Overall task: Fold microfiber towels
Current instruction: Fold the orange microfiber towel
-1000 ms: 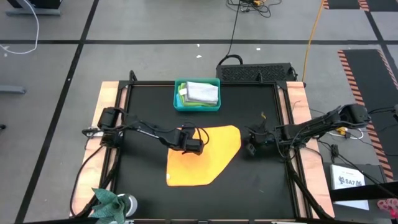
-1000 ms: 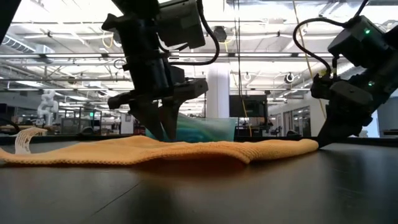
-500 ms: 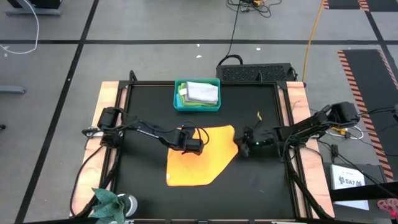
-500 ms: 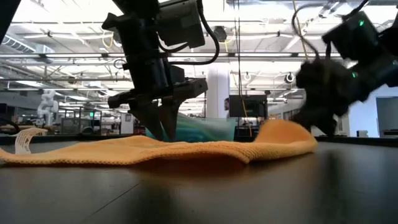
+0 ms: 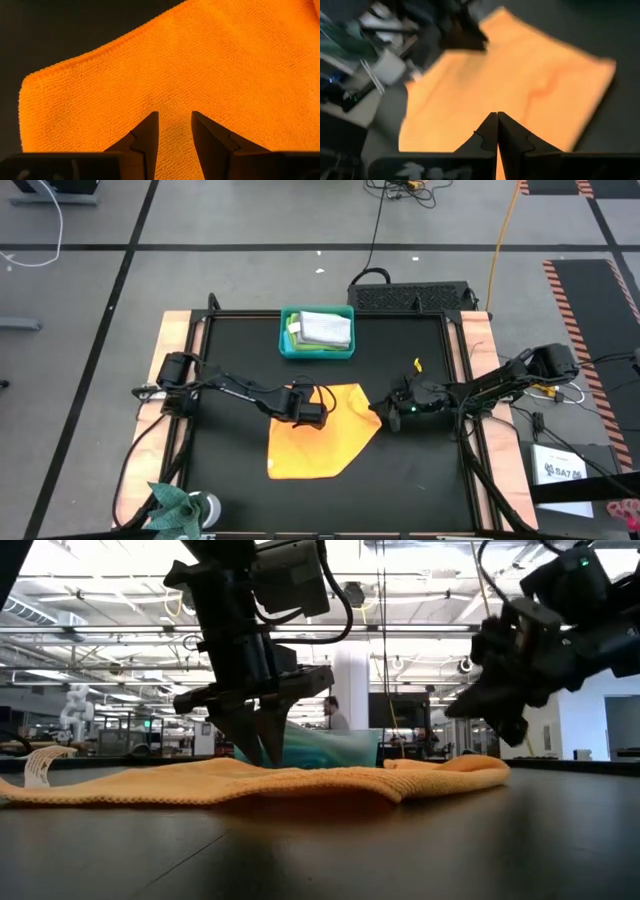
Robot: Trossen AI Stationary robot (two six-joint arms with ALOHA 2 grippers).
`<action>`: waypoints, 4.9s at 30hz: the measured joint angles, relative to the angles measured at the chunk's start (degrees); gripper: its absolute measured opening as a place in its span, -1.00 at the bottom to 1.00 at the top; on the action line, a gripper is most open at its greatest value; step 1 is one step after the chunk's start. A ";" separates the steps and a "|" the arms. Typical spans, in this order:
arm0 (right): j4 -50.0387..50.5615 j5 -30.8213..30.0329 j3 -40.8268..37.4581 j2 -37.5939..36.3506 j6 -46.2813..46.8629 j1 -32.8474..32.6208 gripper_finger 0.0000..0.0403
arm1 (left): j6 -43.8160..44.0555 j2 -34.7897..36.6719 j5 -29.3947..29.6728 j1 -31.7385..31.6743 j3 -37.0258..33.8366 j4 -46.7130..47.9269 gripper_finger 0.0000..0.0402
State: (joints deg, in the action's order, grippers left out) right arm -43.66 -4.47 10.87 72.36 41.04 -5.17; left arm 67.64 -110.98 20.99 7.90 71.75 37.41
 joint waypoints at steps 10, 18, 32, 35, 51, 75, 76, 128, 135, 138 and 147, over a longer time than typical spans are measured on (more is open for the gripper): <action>19.85 6.68 0.17 -0.13 4.25 -3.89 -1.00 | 0.13 0.02 -0.04 0.00 0.02 0.00 -0.41; 13.42 10.07 -0.04 -1.60 6.98 -4.66 -1.00 | 0.13 0.02 -0.13 0.00 0.04 -0.01 -0.41; 33.44 11.65 -0.02 -9.99 10.59 -7.68 -1.00 | -0.28 0.04 -1.31 0.00 0.04 -0.01 -0.41; 33.52 8.20 0.00 -9.70 10.25 -8.22 -1.00 | -0.64 0.04 -1.29 0.00 0.04 -0.03 -0.41; 17.34 -4.27 0.11 3.75 4.54 -7.98 -1.00 | -0.98 0.04 -1.40 0.00 0.04 0.02 -0.41; 4.88 -2.39 13.20 11.37 -6.58 -2.08 -1.00 | -1.99 0.04 -1.65 0.13 0.04 -0.10 -0.41; 7.13 -1.11 13.18 11.18 -5.48 -2.08 -1.00 | -1.99 0.04 -1.64 0.17 0.04 -0.06 -0.41; -2.95 -1.62 14.32 20.94 -10.86 2.21 -1.00 | -1.54 -0.24 -2.98 1.22 0.04 -4.93 -0.41; 1.20 -1.26 18.08 20.92 -14.68 2.21 -1.00 | -2.10 -0.28 -1.99 1.25 0.04 -12.82 -0.41; 2.36 -0.93 18.53 20.90 -14.96 2.21 -1.00 | -4.42 -0.30 -1.93 1.59 0.04 -18.92 -0.41; 2.74 0.07 18.53 20.90 -14.96 2.19 -1.00 | -6.12 -0.33 -1.14 3.82 0.04 -26.67 -0.41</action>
State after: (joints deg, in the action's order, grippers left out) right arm -40.93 -4.40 29.41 93.25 26.09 -2.98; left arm 61.52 -111.31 19.85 11.72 71.79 10.74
